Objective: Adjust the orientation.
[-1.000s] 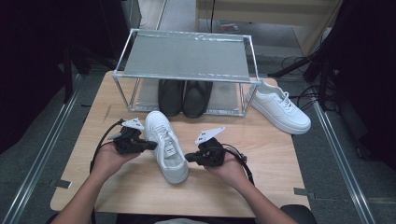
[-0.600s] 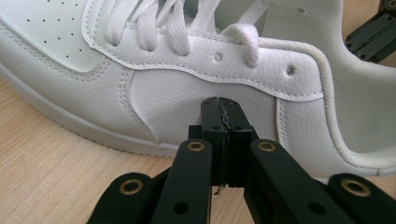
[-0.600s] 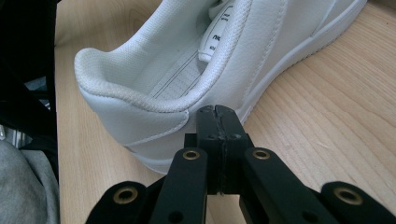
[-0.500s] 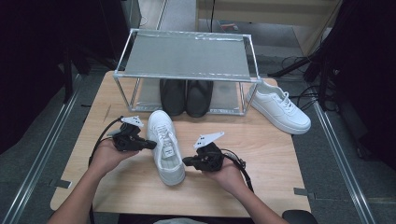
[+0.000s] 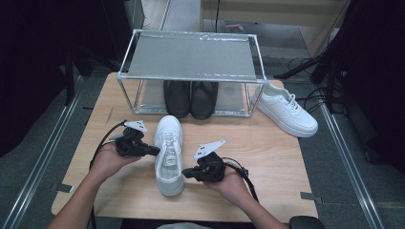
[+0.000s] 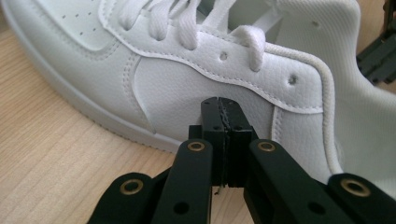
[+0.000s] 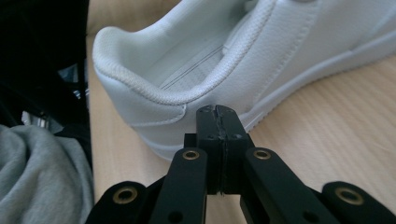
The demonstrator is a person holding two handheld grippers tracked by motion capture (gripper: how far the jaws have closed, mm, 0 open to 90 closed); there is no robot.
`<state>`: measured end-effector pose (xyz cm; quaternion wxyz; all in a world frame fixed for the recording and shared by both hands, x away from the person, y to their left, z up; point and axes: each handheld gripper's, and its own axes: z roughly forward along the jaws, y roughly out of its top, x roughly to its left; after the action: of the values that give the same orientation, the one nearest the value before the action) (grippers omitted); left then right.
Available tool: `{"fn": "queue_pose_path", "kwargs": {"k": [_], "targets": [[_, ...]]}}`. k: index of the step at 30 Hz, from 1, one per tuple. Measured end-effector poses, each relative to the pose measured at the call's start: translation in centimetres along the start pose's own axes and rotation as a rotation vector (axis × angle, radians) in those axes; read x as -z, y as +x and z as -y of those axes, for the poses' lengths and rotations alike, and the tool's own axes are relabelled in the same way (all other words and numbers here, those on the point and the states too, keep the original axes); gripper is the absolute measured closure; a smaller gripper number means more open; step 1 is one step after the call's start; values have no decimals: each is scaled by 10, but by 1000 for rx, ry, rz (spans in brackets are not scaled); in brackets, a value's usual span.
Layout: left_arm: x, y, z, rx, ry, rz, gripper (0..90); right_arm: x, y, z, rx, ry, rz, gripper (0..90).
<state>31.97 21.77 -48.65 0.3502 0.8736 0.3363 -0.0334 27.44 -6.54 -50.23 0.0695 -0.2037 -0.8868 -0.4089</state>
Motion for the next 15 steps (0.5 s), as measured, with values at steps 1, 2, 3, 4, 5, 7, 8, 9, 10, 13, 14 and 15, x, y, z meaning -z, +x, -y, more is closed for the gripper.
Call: {"fn": "queue_pose_path", "kwargs": {"k": [1, 2, 3, 4, 5, 7, 8, 9, 10, 13, 14, 15], "targets": [[-1, -1, 0, -2, -2, 0, 900, -1, 2, 0, 5, 8, -10, 899], [-2, -2, -1, -12, -1, 0, 900, -2, 4, 0, 8, 14, -23, 898], [-3, -3, -2, -19, -3, 2, 900, -2, 5, 0, 13, 20, -35, 899], [-4, -5, -3, -23, -2, -1, 900, -3, 6, 0, 18, 22, -42, 900], [-4, -6, -3, -29, -4, -8, 900, -3, 8, 0, 21, 26, -39, 900], [-5, -5, -3, -31, -6, -7, 900, -3, 9, -1, 37, 36, -34, 900], [-4, -5, -3, -27, -10, -2, 900, -2, 8, -1, 41, 33, -28, 900], [-4, -4, -2, -25, -10, 4, 900, -1, 6, -2, 35, 27, -15, 900], [-4, -3, -2, -23, -12, 6, 899, 0, 3, -2, 26, 17, -9, 900], [-2, 0, -2, -16, -13, 6, 869, 6, -8, -2, -9, -3, 17, 900], [-2, 0, -1, -6, -21, 3, 854, 9, -11, -3, -20, -9, 23, 900], [-1, 2, -1, -3, -21, 8, 845, 12, -14, -3, -23, -20, 34, 900]]}}
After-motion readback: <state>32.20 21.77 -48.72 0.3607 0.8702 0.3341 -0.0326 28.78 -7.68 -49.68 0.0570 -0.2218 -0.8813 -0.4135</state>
